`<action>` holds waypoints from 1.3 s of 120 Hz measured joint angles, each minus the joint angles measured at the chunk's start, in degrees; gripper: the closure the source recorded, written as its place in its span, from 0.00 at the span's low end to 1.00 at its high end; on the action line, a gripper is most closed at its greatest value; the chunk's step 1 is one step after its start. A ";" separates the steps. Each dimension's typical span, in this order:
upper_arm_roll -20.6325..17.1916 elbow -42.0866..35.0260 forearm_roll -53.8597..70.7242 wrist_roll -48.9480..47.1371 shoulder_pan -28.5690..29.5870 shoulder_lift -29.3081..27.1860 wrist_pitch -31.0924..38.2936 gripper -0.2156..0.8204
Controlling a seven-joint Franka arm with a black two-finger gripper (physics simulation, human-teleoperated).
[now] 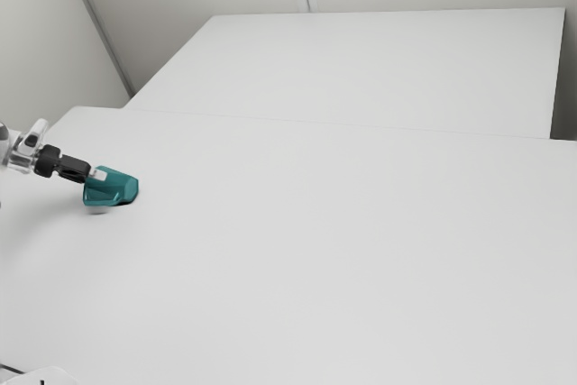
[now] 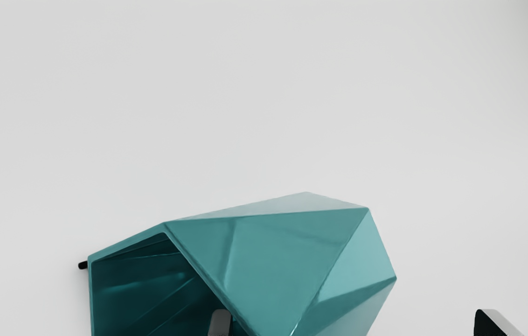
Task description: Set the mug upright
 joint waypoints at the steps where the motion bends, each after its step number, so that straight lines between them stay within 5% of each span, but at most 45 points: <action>1: -0.01 0.00 -0.04 0.02 0.00 0.01 -0.08 0.30; 63: -0.06 0.52 -1.60 1.06 0.44 0.33 -5.27 0.87; 120: -0.17 -0.17 -2.40 1.92 0.61 -2.48 -7.21 0.96; 137: -0.28 -2.18 -0.41 2.08 -1.39 -6.41 -6.15 0.97; 156: -0.47 -12.40 5.02 2.16 -6.24 -17.42 -0.58 0.97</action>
